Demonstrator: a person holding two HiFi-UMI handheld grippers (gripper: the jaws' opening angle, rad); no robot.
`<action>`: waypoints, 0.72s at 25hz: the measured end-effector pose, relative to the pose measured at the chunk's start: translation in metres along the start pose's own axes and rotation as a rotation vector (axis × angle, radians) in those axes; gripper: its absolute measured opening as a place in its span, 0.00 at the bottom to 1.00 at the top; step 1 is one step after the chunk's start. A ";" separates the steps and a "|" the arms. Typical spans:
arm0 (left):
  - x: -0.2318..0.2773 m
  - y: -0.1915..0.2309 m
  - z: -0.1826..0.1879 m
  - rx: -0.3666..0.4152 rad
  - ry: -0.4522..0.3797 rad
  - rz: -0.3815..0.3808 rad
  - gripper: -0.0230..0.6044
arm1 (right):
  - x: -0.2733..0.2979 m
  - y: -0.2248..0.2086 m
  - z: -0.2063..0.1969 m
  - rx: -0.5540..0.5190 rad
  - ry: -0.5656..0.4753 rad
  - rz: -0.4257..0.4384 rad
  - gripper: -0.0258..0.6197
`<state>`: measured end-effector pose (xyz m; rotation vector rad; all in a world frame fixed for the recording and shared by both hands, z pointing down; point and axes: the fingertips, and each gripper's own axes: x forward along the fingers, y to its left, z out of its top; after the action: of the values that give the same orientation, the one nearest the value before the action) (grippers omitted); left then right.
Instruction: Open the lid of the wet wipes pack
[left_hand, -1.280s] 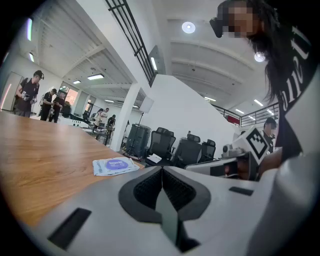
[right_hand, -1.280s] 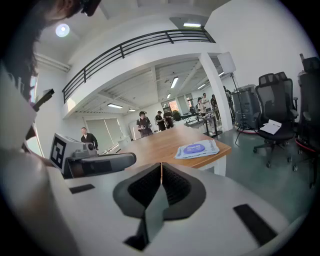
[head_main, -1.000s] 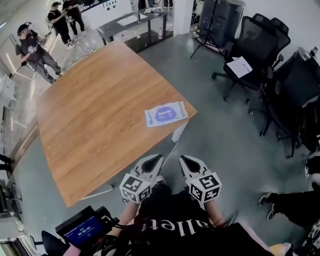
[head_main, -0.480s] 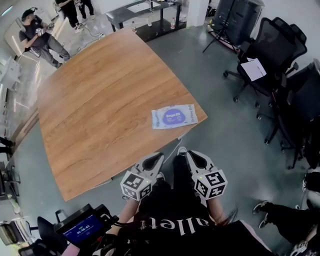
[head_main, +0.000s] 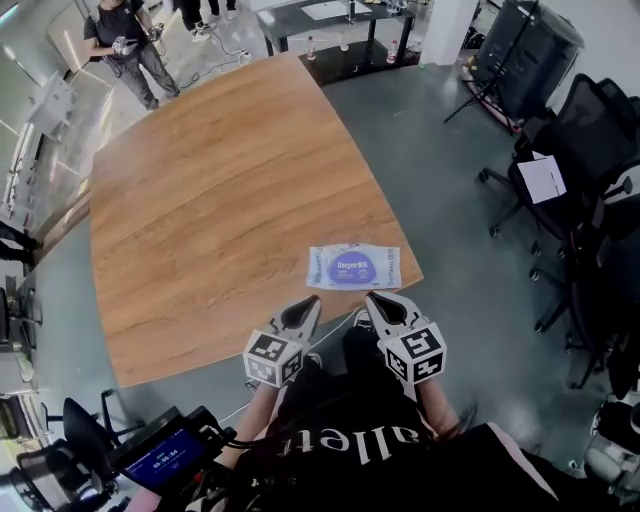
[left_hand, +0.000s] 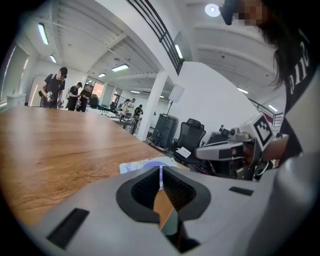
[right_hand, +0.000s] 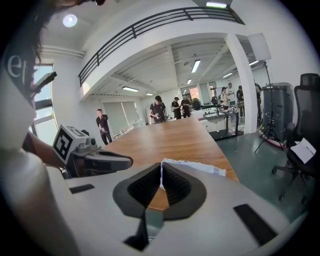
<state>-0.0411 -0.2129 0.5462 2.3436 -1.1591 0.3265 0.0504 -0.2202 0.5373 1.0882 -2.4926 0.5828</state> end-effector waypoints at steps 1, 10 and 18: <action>0.008 0.004 -0.002 0.010 0.020 0.012 0.04 | 0.006 -0.005 0.000 -0.016 0.015 0.015 0.06; 0.066 0.035 -0.035 0.076 0.234 0.076 0.07 | 0.050 -0.028 -0.019 -0.148 0.152 0.134 0.07; 0.080 0.060 -0.075 0.181 0.391 0.094 0.07 | 0.071 -0.021 -0.034 -0.384 0.271 0.205 0.07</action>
<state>-0.0399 -0.2571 0.6630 2.2377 -1.0823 0.9121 0.0262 -0.2588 0.6044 0.5755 -2.3565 0.2638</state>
